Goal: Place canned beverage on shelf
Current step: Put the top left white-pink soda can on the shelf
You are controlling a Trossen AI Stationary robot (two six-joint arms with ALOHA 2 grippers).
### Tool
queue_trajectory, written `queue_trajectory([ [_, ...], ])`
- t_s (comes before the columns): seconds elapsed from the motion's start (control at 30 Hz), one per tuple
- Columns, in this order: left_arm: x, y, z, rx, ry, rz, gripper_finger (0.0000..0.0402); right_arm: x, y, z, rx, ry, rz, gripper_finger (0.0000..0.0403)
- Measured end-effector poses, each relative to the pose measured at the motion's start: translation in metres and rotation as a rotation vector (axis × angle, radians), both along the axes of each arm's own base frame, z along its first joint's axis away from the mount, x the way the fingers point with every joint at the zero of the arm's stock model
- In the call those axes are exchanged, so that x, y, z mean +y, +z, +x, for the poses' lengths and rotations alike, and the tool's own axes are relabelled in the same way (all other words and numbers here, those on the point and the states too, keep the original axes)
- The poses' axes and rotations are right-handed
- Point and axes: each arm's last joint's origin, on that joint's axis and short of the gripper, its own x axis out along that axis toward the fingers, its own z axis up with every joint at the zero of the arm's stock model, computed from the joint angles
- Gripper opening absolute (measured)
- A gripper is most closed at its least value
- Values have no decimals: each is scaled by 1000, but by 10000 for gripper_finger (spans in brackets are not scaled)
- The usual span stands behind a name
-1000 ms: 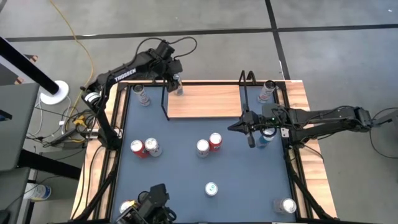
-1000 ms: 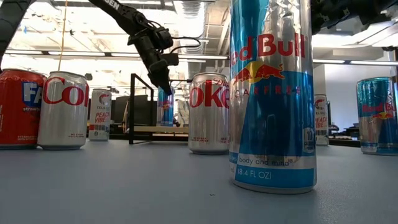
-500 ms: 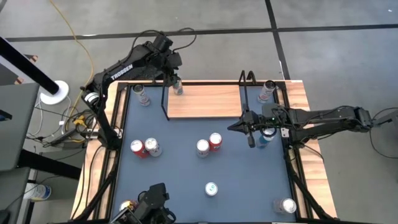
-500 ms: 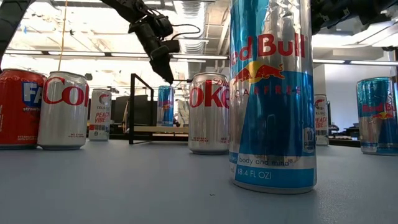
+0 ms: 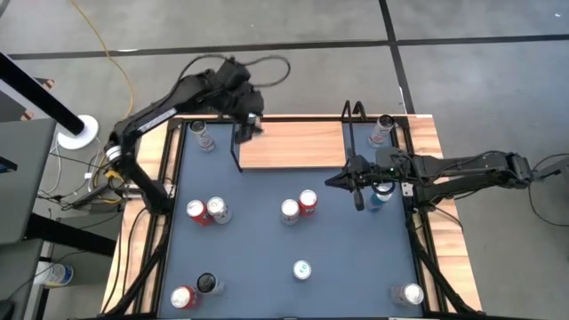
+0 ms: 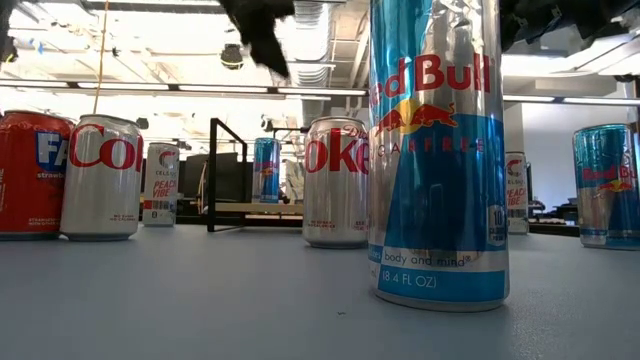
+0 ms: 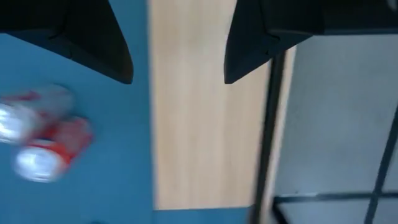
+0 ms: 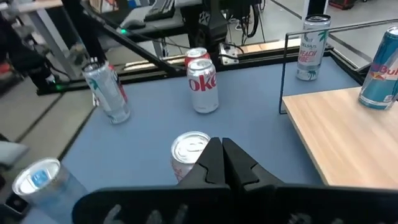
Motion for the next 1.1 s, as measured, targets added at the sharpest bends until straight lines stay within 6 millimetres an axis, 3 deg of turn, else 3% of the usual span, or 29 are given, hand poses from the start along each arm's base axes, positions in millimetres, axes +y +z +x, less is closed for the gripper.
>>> queue_trajectory([
  [0.13, -53, 18, -19, 29, -82, 6, 207, 7, 3, 1, -31, 30, 6, 0],
  [0.23, -83, 20, -41, 27, -92, 5, 189, 13, 5, 1, -56, 62, 7, 0],
  [0.47, -121, -6, -108, -2, 157, -53, 164, 24, 7, 1, -84, 125, -46, 0],
  [0.6, -129, -31, -133, 6, 253, -132, 163, 24, 7, 1, -88, 132, -78, 0],
  [0.77, -133, -51, -144, 30, 302, -128, 163, 23, 7, 1, -91, 135, -104, 0],
  [0.97, -117, -54, -136, 64, 569, 151, 163, 21, 6, 1, -80, 125, -105, 0],
  [1.1, -87, -65, -121, 173, 669, 217, 163, 21, 5, 1, -64, 126, -106, 0],
])
